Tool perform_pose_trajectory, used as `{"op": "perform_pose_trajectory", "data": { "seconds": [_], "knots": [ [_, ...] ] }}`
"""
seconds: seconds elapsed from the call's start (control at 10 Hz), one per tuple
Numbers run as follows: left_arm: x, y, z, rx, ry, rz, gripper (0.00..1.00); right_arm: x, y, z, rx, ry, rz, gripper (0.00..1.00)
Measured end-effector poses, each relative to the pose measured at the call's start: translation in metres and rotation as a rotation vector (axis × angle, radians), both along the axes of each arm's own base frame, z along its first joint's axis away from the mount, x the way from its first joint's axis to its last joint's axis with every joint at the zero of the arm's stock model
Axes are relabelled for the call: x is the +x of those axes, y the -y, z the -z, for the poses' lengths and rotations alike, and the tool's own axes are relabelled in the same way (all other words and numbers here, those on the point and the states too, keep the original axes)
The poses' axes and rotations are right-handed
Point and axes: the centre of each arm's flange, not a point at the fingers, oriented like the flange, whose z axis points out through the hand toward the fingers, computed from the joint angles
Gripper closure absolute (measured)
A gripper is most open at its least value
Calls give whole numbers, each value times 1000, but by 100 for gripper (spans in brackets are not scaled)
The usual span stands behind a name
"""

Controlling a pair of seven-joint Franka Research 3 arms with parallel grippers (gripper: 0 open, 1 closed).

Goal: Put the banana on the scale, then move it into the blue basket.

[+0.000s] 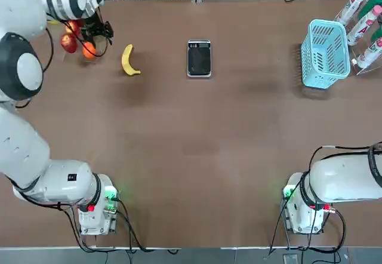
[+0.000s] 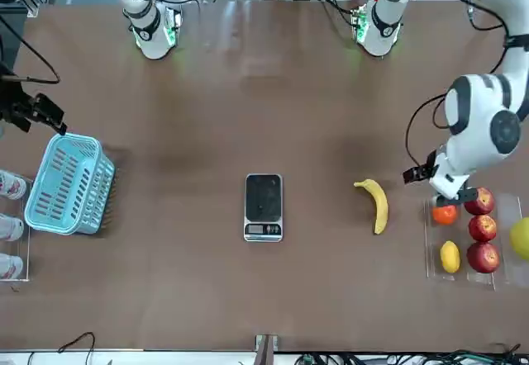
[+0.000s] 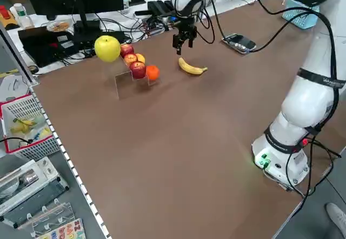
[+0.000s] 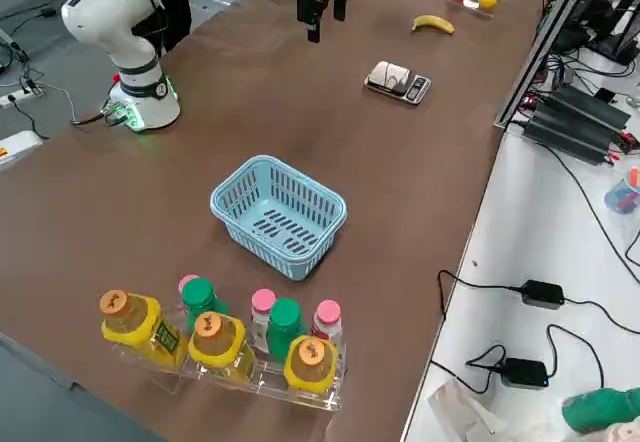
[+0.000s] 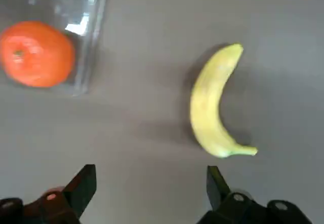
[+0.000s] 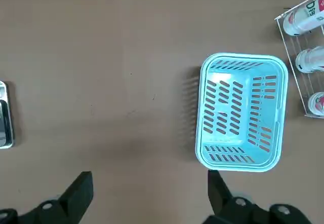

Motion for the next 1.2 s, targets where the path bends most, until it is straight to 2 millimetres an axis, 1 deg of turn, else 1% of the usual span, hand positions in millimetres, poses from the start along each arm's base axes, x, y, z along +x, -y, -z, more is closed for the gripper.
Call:
{"op": "perform_pose_trajectory", "data": {
  "seconds": [0.2, 0.3, 0.4, 0.6, 0.7, 0.8, 0.9, 1.1, 1.2],
  "knots": [
    [7, 31, 47, 1, 26, -30, 8, 0, 0, -1, 0, 5, 1, 0],
    [10, 40, 69, 0, 41, -48, 8, 0, 0, -2, 0, 6, 1, 0],
    [10, 42, 89, 0, 42, -54, 10, 0, 1, -2, 0, 7, 3, 0],
    [8, 43, 116, 1, 28, -61, 15, 0, 8, -3, 1, 8, 15, 0],
    [7, 45, 124, 1, 26, -61, 19, 0, 9, -3, 1, 7, 19, 0],
    [7, 46, 128, 1, 24, -58, 26, 0, 10, -2, 1, 7, 20, 0],
    [7, 48, 130, 0, 28, -56, 31, 0, 11, -2, 1, 7, 21, 0],
    [8, 48, 134, -2, 39, -56, 46, 0, 10, -2, 1, 6, 19, 0],
    [10, 48, 132, -2, 46, -58, 56, 0, 9, -2, 1, 6, 18, 0]
  ]
}}
